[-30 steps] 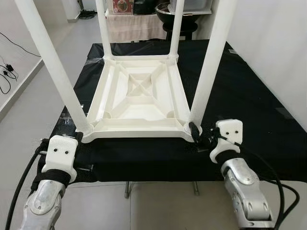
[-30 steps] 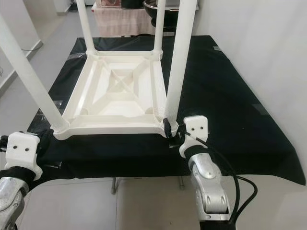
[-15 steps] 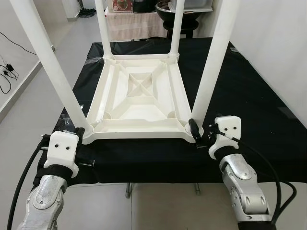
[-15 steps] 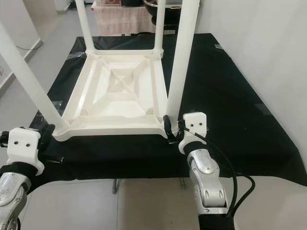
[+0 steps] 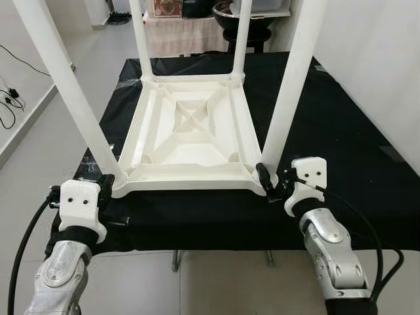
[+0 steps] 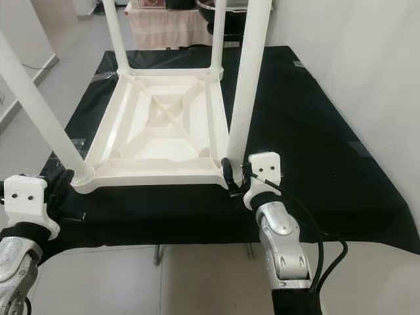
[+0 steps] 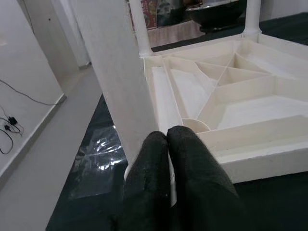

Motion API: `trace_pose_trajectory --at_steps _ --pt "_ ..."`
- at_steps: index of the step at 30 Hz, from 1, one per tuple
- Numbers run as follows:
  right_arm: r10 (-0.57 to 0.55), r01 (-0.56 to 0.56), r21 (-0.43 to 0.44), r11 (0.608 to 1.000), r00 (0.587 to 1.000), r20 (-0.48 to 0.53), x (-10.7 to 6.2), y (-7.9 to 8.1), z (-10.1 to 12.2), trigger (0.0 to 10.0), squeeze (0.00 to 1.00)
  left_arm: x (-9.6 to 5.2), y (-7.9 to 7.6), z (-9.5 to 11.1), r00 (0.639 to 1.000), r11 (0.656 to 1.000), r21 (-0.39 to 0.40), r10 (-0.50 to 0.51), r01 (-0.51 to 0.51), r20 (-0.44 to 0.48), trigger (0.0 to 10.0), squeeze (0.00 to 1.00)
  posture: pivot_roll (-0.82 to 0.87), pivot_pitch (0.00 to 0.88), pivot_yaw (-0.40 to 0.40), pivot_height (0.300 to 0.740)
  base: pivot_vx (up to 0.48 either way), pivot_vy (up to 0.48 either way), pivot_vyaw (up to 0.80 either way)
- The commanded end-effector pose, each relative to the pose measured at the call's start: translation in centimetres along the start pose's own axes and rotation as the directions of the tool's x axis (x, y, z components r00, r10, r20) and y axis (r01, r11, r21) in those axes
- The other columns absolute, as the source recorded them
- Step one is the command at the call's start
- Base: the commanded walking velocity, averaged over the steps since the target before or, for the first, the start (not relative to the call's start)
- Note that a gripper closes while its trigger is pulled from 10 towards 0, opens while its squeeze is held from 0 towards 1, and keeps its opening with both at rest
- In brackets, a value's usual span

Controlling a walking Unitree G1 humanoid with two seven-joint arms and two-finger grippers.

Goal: Building children table

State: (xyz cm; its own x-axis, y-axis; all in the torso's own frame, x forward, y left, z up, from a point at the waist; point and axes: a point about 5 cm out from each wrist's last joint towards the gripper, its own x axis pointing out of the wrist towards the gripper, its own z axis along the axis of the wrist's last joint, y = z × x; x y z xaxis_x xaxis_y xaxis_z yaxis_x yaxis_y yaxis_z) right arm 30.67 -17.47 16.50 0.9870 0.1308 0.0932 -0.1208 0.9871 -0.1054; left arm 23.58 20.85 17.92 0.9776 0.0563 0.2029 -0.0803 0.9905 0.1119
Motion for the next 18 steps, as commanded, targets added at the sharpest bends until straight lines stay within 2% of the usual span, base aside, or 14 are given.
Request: trace_pose_trajectory --at_steps 1,18 --pt "0.011 -0.011 0.004 1.000 1.000 -0.004 0.04 0.08 -0.17 10.0 0.00 -0.27 0.35 -0.24 1.000 1.000 -0.017 0.021 -0.021 -0.014 10.0 1.00 0.02 0.114 0.017 0.740 0.000 0.000 0.00" --pt "0.026 -0.026 0.029 0.999 1.000 -0.017 0.14 0.08 -0.52 10.0 0.00 -0.31 0.21 -0.61 1.000 0.998 -0.058 0.001 -0.003 -0.023 10.0 1.00 0.01 0.107 0.015 0.740 0.000 0.000 0.00"
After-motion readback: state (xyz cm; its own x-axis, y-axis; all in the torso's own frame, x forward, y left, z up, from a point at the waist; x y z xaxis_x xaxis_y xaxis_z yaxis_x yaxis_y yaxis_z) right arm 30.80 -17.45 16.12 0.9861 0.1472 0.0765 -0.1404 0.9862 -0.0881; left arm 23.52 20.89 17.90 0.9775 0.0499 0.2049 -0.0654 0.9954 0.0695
